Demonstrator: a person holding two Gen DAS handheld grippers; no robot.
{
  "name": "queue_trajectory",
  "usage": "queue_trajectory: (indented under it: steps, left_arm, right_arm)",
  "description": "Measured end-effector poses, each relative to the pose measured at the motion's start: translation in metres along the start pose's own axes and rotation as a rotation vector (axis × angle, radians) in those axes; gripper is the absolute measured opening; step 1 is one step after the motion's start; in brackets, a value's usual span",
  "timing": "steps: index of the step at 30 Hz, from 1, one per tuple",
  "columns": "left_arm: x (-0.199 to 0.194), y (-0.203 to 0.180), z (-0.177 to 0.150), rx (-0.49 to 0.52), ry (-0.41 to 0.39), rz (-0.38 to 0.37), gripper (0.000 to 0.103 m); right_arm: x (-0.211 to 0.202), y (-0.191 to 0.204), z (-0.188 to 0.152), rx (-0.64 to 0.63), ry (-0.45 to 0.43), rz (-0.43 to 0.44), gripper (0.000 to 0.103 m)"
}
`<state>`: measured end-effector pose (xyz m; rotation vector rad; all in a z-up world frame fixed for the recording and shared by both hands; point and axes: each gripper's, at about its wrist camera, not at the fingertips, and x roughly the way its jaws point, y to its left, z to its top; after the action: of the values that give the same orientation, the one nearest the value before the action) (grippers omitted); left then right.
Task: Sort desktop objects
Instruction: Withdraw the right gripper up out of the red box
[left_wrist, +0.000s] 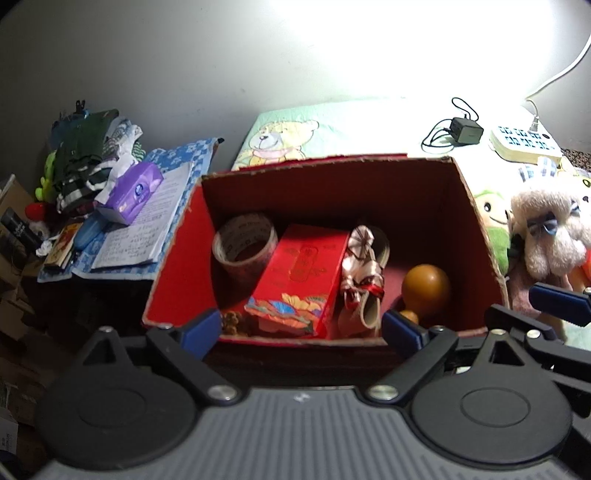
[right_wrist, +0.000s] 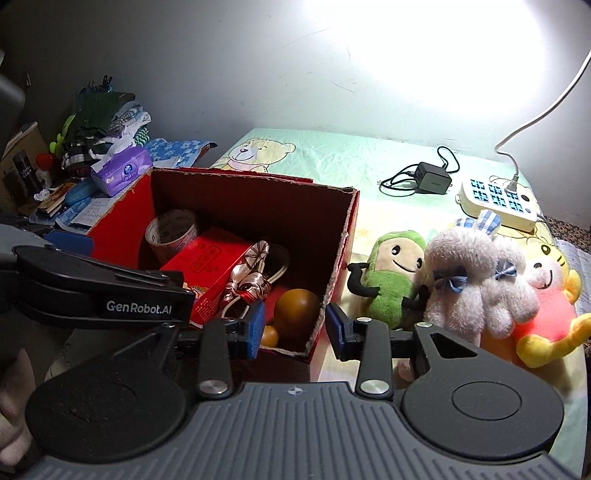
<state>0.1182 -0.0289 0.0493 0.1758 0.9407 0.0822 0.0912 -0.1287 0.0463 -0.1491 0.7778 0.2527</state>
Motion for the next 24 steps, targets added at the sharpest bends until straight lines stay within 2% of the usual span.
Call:
queue_trajectory:
  steps: [9,24]
  left_arm:
    - [0.015,-0.008,-0.034,0.012,0.096,-0.020,0.094]
    - [0.044,0.016,-0.056,0.037,0.211,-0.038,0.095]
  right_arm:
    - [-0.008,-0.005,-0.027,0.058,0.043,0.020,0.039]
    - [0.015,0.012,-0.048,0.116,0.164,-0.023,0.040]
